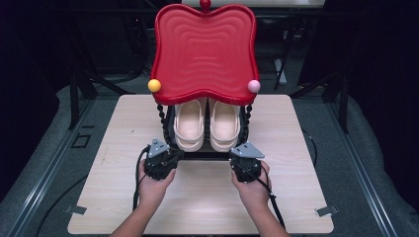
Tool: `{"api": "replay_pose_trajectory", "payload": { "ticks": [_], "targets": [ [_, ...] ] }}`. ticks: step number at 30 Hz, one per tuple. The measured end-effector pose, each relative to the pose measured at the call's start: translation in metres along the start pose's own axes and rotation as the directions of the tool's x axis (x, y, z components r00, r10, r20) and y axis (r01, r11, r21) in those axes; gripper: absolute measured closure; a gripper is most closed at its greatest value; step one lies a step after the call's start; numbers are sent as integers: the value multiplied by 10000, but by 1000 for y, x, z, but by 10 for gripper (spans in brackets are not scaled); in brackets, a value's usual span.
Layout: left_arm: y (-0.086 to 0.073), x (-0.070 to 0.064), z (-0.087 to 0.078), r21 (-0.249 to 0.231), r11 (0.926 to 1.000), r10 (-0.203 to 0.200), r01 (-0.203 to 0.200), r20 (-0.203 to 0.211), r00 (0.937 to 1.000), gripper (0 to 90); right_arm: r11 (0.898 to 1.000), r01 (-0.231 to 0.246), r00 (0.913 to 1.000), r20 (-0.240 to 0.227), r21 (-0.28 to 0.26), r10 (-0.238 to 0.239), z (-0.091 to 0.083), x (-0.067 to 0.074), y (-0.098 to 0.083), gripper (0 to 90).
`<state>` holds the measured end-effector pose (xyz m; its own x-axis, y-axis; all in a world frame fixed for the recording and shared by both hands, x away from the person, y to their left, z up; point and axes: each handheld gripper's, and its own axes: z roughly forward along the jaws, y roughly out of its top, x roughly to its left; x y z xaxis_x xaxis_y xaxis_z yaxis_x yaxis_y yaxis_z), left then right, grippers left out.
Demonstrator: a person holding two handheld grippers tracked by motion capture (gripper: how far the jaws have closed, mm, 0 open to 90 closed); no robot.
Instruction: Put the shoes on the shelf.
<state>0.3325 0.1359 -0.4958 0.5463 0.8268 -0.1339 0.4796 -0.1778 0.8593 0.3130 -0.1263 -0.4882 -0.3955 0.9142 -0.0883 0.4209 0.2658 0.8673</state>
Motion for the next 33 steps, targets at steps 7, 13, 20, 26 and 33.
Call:
{"api": "replay_pose_trajectory", "payload": {
  "ticks": [7, 13, 20, 26, 33],
  "targets": [
    [6, 4, 8, -56, 10000, -84, 83, -214, 9997, 900, 9999, -82, 10000, -20, 141, 82, 8, -3, 7, 900],
    [11, 6, 13, 6, 10000, -19, 19, -250, 9997, 900, 9999, -131, 9999, 99, -109, 132, 15, -4, 10, 900],
    [12, 9, 19, 54, 9999, -149, 151, -354, 9993, 900, 9996, -275, 9996, -49, 66, 276, 20, -2, 12, 900],
    [16, 9, 24, 152, 9997, -173, 178, -326, 9993, 900, 9991, -400, 9992, -39, -115, 400, 28, -1, 14, 900],
    [19, 7, 29, 260, 9994, -237, 243, -228, 9995, 900, 9990, -443, 9990, 60, -52, 443, 33, 1, 16, 900]
  ]
}}
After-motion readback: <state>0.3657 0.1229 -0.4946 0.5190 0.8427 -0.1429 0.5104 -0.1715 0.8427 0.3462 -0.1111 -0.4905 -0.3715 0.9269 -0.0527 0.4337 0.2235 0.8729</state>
